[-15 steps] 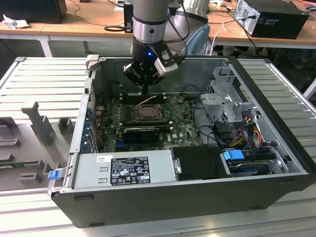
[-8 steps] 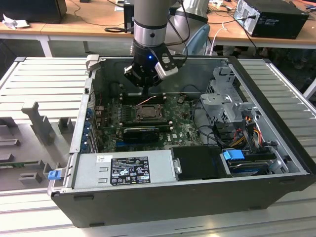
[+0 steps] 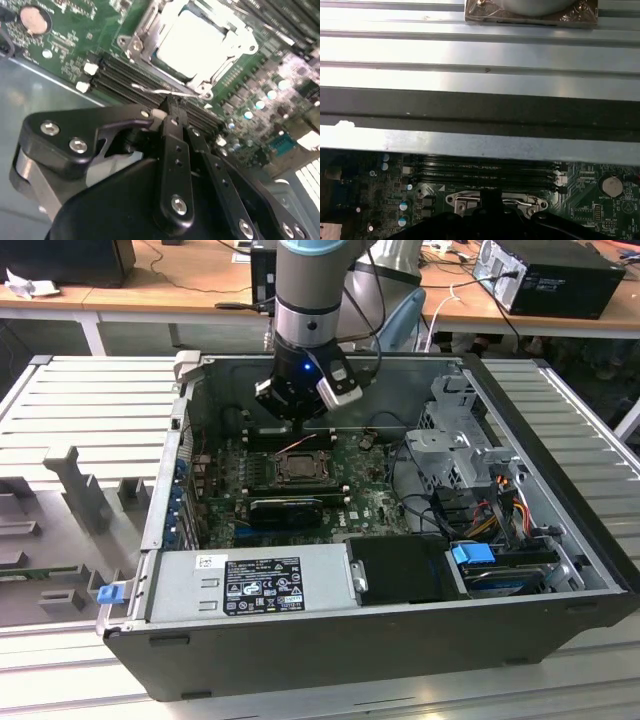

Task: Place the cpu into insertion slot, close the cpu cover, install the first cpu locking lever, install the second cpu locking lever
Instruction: 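Install the first cpu locking lever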

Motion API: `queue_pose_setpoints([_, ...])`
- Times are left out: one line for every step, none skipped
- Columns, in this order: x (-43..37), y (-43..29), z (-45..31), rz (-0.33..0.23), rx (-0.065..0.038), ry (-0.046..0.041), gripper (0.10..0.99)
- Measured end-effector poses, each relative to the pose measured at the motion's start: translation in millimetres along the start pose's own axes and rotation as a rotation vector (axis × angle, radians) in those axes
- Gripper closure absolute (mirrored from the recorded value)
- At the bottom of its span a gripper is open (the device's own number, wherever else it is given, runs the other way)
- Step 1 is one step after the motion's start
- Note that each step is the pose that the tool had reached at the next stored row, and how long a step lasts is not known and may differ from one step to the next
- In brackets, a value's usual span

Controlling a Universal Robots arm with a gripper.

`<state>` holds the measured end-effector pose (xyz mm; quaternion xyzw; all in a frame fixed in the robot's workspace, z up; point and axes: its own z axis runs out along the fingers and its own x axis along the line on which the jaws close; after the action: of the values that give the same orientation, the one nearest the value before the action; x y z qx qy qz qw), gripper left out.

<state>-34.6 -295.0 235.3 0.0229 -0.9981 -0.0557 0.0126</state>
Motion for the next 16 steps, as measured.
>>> queue_pose_setpoints([-1.3, -0.1, 1.4, -0.003, 0.0, 0.0002, 0.98])
queue_pose_setpoints([-1.4, -0.2, 1.9, -0.006, 0.0, -0.0013, 0.98])
queue_pose_setpoints([-1.4, -0.3, 2.1, -0.009, 0.001, -0.0138, 0.98])
queue_pose_setpoints([-1.5, -0.3, 2.3, -0.011, 0.002, -0.0316, 0.98])
queue_pose_setpoints([-1.5, -0.2, 2.7, -0.011, 0.001, -0.0357, 0.98])
queue_pose_setpoints([-1.8, 0.0, 3.5, -0.011, -0.002, -0.0359, 0.98])
queue_pose_setpoints([-1.9, 0.2, 4.6, -0.011, -0.007, -0.0361, 0.98])
queue_pose_setpoints([-2.1, 0.3, 5.5, -0.011, -0.014, -0.0363, 0.98])
queue_pose_setpoints([-2.4, 0.5, 6.0, -0.011, -0.018, -0.0365, 0.98])
queue_pose_setpoints([-3.0, 0.7, 6.3, -0.011, -0.021, -0.0365, 0.98])
queue_pose_setpoints([-3.5, 1.0, 6.8, -0.011, -0.022, -0.0367, 0.98])
queue_pose_setpoints([-4.2, 1.2, 7.3, -0.011, -0.024, -0.0369, 0.98])
queue_pose_setpoints([-4.8, 1.3, 7.8, -0.011, -0.024, -0.0369, 0.98])
queue_pose_setpoints([-6.3, 1.2, 9.2, -0.011, -0.024, -0.0369, 0.98])
queue_pose_setpoints([-8.9, 0.9, 10.5, -0.012, -0.024, -0.0368, 0.98])
queue_pose_setpoints([-11.0, 0.6, 12.6, -0.013, -0.024, -0.0367, 0.98])
